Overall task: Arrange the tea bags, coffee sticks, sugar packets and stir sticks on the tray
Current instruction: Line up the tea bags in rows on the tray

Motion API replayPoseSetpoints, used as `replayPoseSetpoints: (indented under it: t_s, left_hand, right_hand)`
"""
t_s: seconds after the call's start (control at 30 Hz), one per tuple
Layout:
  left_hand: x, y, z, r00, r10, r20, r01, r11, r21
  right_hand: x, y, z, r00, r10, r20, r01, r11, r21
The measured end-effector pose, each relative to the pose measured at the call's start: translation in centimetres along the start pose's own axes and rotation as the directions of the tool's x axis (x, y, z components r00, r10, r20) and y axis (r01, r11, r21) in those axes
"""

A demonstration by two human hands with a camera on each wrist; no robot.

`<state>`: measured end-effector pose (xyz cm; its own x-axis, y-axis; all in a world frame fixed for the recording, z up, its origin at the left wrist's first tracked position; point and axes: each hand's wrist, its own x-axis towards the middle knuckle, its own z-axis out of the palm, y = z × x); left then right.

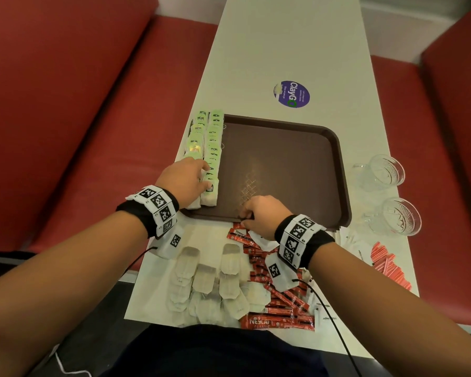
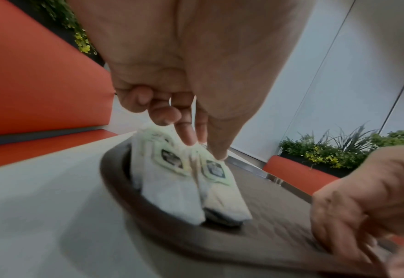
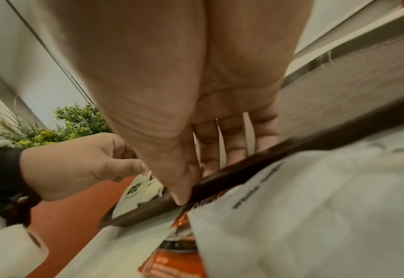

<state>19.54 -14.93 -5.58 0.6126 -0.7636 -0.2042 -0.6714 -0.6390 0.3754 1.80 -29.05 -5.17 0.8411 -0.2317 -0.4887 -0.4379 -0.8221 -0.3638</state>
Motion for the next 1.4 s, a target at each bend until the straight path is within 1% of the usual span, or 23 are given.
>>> replayPoseSetpoints:
  t_s: [0.07, 0.13, 0.2, 0.27, 0.33, 0.4, 0.5, 0.57, 0.63, 0.67, 0.73, 0.8, 0.87, 0.9, 0.93, 1.0, 1.07, 1.17, 1.3, 1.4]
  left_hand:
    - [-0.2, 0.6, 0.2, 0.999, 0.035, 0.006, -0.035, 0.999, 0.030]
    - [-0.5, 1.3, 0.7, 0.994, 0.073, 0.079, -0.080, 0.992, 0.096]
    - [-0.5, 1.6, 1.2, 0.987, 0.083, 0.141, -0.108, 0.978, 0.177]
    - [-0.3, 1.6, 1.3, 0.984, 0.077, 0.159, -0.110, 0.972, 0.210]
    - [-0.3, 1.6, 1.2, 0.983, 0.069, 0.171, -0.104, 0.974, 0.203]
    - [-0.8, 1.8, 0.9, 0.982, 0.088, 0.168, -0.118, 0.977, 0.180]
    - [-2.8, 2.3, 0.1, 0.966, 0.178, 0.189, -0.196, 0.978, 0.077]
    - [-4.7, 2.5, -0.4, 0.926, 0.270, 0.265, -0.281, 0.960, 0.006]
    - [-6.6, 2.5, -0.7, 0.859, 0.344, 0.379, -0.372, 0.928, 0.000]
    - [-7.4, 2.4, -0.6, 0.824, 0.356, 0.441, -0.399, 0.917, 0.006]
    - [-8.9, 2.0, -0.3, 0.769, 0.346, 0.538, -0.420, 0.908, 0.017]
    - [-10.0, 1.5, 0.4, 0.727, 0.336, 0.599, -0.431, 0.902, 0.018]
    - [-11.0, 0.9, 1.2, 0.698, 0.326, 0.638, -0.441, 0.897, 0.024]
    - [-11.4, 0.7, 1.5, 0.692, 0.319, 0.647, -0.443, 0.896, 0.033]
    - [-11.7, 0.5, 1.9, 0.693, 0.317, 0.647, -0.447, 0.893, 0.041]
    - [-12.3, 0.2, 2.6, 0.711, 0.335, 0.618, -0.460, 0.887, 0.049]
    - [-12.6, 0.1, 2.9, 0.731, 0.366, 0.576, -0.475, 0.879, 0.045]
    - [-12.7, 0.2, 2.5, 0.747, 0.391, 0.537, -0.478, 0.878, 0.026]
    - [-12.6, 0.3, 2.1, 0.777, 0.402, 0.485, -0.475, 0.880, 0.032]
    - [-12.3, 0.4, 1.9, 0.803, 0.404, 0.438, -0.463, 0.886, 0.033]
  right_hand:
    - [0.0, -0.1, 0.0, 1.000, 0.006, 0.002, -0.006, 1.000, -0.014]
    - [-0.1, -0.3, -0.1, 1.000, 0.009, -0.001, -0.009, 1.000, -0.026]
    - [-0.3, -0.4, -0.1, 1.000, 0.014, 0.000, -0.014, 0.999, -0.031]
    - [-0.5, -0.6, -0.1, 1.000, 0.016, 0.001, -0.016, 0.999, -0.047]
    - [-0.7, -0.6, 0.0, 1.000, 0.010, -0.001, -0.010, 0.998, -0.068]
    - [-1.0, -0.7, 0.3, 1.000, -0.013, -0.018, 0.012, 0.997, -0.070]
    - [-1.7, -1.0, 1.0, 0.990, -0.118, -0.072, 0.114, 0.992, -0.052]
    - [-2.2, -1.5, 1.4, 0.980, -0.199, -0.025, 0.197, 0.979, -0.053]
    - [-2.6, -2.0, 1.9, 0.966, -0.248, 0.070, 0.252, 0.966, -0.059]
    - [-2.7, -2.2, 2.2, 0.959, -0.260, 0.113, 0.269, 0.960, -0.074]
    - [-3.0, -2.6, 2.7, 0.947, -0.269, 0.175, 0.292, 0.948, -0.125]
    - [-3.1, -2.8, 3.0, 0.940, -0.261, 0.219, 0.303, 0.934, -0.187]
    - [-3.0, -2.9, 3.1, 0.936, -0.255, 0.244, 0.315, 0.914, -0.254]
    - [-3.0, -3.0, 3.2, 0.935, -0.252, 0.251, 0.320, 0.904, -0.283]
    - [-2.9, -3.0, 3.3, 0.934, -0.251, 0.254, 0.324, 0.895, -0.307]
    - [-2.9, -3.1, 3.5, 0.935, -0.256, 0.247, 0.331, 0.880, -0.340]
    - [-2.9, -3.2, 3.8, 0.934, -0.277, 0.224, 0.343, 0.869, -0.356]
    - [-3.0, -3.2, 4.1, 0.935, -0.306, 0.180, 0.353, 0.855, -0.380]
    - [-3.2, -3.2, 4.3, 0.929, -0.313, 0.195, 0.367, 0.839, -0.402]
    - [-3.3, -3.2, 4.1, 0.925, -0.332, 0.184, 0.380, 0.827, -0.415]
